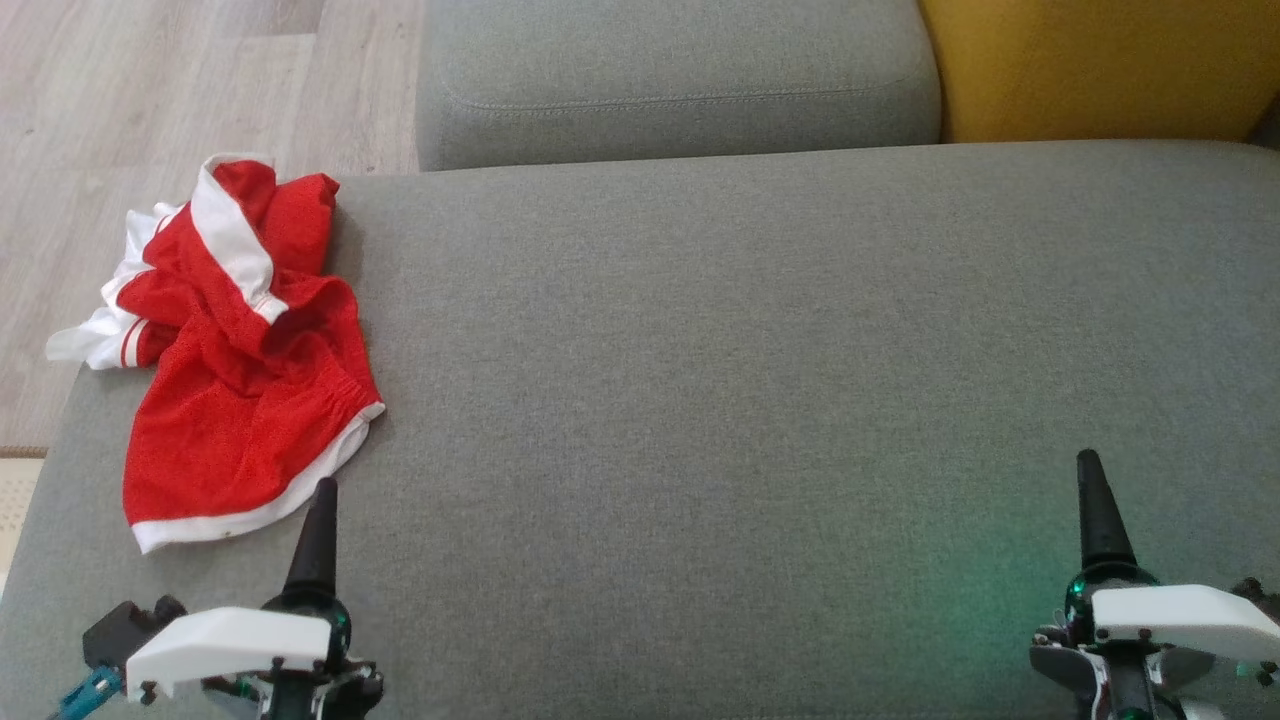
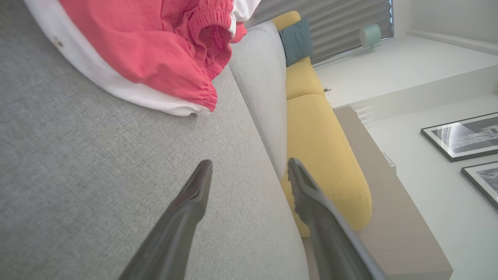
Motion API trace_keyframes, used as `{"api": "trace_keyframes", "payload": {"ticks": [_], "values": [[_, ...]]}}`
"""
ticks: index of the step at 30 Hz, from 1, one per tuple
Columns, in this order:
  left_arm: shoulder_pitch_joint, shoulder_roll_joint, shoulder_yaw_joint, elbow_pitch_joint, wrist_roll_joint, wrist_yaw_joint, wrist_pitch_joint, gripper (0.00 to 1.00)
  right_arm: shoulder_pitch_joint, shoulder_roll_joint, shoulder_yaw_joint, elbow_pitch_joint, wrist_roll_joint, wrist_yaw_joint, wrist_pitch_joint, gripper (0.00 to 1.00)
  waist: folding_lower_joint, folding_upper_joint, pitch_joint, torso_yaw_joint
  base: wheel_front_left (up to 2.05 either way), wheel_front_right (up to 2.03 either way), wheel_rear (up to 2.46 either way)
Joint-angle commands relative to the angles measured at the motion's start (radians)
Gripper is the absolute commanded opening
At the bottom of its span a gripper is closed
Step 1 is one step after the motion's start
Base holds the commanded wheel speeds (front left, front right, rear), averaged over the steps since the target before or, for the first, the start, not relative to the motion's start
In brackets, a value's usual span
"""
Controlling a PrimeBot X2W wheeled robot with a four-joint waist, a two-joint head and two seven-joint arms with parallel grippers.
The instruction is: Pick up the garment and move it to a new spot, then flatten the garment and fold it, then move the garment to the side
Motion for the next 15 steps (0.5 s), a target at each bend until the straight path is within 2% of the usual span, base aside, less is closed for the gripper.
{"api": "trace_keyframes", "payload": {"ticks": [1,15], "values": [[-0.026,0.012,0.003,-0.045,0.037,0.003,-0.014,1.00,-0.030,-0.007,0.015,-0.045,-0.032,0.003,-0.013,1.00,0.0000,-0.0001,-0.001,0.000,0.00,0.00,0.00],[-0.014,0.014,-0.034,-0.072,0.250,0.024,-0.055,1.00,-0.026,-0.008,0.057,-0.073,-0.224,0.004,-0.055,1.00,0.0000,-0.0001,-0.011,-0.001,0.00,0.00,0.00]]}}
